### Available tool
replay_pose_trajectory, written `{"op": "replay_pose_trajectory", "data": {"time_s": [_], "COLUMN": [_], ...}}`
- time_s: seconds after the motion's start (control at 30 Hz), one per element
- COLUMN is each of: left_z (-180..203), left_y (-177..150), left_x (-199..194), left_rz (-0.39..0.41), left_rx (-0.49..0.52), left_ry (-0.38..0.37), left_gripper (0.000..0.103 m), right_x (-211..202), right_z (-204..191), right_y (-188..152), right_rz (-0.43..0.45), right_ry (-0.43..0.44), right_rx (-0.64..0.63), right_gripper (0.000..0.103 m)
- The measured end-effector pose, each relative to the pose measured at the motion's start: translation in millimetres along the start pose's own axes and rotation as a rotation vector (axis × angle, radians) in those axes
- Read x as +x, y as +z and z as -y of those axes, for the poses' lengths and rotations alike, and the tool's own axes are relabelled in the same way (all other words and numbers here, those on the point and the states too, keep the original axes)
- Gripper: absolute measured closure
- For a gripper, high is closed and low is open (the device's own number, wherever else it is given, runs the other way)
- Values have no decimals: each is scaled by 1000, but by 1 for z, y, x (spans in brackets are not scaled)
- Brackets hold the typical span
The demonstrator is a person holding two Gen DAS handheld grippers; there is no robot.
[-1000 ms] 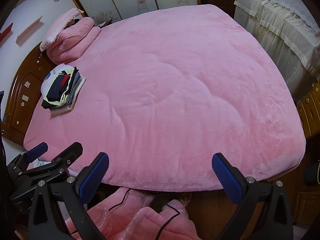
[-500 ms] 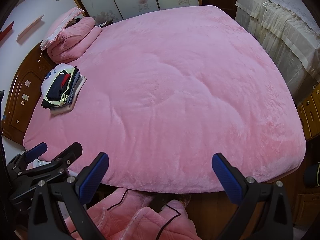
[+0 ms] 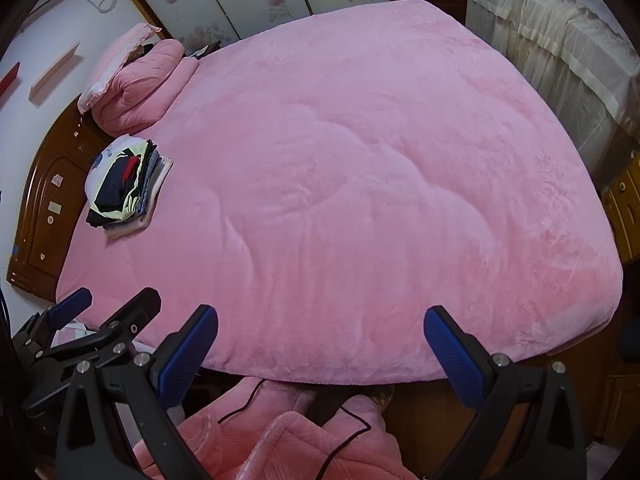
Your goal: Fold large clothes
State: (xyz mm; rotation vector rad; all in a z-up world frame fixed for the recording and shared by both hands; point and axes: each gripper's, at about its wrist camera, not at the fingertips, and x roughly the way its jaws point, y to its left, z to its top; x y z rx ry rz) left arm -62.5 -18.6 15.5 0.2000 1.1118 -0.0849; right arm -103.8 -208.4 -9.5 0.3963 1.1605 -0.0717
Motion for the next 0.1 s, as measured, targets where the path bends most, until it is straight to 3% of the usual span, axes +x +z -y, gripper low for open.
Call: {"op": "replay_pose_trajectory", "data": {"time_s": [0.1], "left_z": [8], "left_y": [2], "left_x": [-1], "left_rz": [7], "left_rx": [26], "left_ry": [7], "left_gripper": [1], "right_x": [1], "right_z": [8], "right_y": [3], "right_rz": [-6], "right_ry": [5], "right_rx": [26], "right_gripper": [0]}}
